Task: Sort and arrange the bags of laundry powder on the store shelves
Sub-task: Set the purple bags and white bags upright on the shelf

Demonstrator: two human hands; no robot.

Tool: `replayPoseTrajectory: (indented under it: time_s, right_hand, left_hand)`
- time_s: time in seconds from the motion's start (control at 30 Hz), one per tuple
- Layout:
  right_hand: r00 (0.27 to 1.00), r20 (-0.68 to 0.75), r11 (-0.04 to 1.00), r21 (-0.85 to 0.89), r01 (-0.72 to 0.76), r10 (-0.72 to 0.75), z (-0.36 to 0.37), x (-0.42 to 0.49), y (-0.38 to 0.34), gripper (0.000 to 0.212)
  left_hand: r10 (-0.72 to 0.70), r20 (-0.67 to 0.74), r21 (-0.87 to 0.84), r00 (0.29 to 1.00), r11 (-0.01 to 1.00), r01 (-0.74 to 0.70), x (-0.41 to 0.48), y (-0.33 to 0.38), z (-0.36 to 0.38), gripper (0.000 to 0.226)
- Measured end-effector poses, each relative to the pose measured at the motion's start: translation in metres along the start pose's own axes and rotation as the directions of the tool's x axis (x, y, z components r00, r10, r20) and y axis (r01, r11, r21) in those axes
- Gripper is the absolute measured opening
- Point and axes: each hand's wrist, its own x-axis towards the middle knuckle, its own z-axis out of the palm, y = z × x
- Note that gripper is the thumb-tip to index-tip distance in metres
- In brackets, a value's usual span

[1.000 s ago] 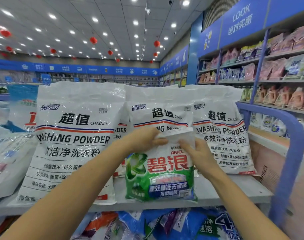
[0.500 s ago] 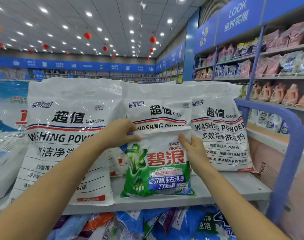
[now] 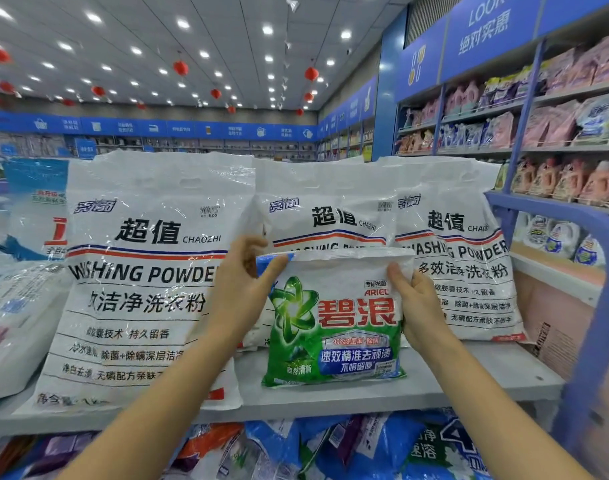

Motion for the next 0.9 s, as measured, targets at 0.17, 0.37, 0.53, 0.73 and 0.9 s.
replayPoseTrajectory:
  time_s: [0.17, 0.37, 0.53, 0.73, 0.9]
  right_hand:
    - [0.999, -0.037, 0.999, 0.041, 0.01, -0.008, 0.002, -0.002, 0.003, 0.021]
    - [0.998, -0.063, 1.0, 0.012, -0.018, 0.018, -0.006, -0.001, -0.003, 0.021]
    - [0.993, -0.106, 0.999, 0.012, -0.048, 0.049, 0.001, -0.007, -0.002, 0.021]
    - [0.994, -0.097, 0.998, -0.038, -0.059, 0.055, -0.002, -0.012, -0.01, 0.024]
    - [0.997, -0.013, 0.991, -0.111, 0.069, -0.071, 0.006, -0.027, -0.046, 0.026]
  left_hand:
    - [-0.317, 0.161, -0.284, 0.935, 0.892, 0.352, -0.049, -0.016, 0.013, 0.045]
    - [-0.035, -0.05, -0.131, 0.998, 0.991, 0.029, -0.023, -0.008, 0.018, 0.032]
    - [-0.428, 0.151, -0.274, 0.891, 0.848, 0.454, -0.046, -0.027, 0.027, 0.05]
    - [-0.518, 0.437, -0.16, 0.735, 0.76, 0.63, -0.062, -0.04, 0.024, 0.067]
    - [-0.508, 0.284, -0.152, 0.813, 0.813, 0.562, -0.068, -0.012, 0.014, 0.047]
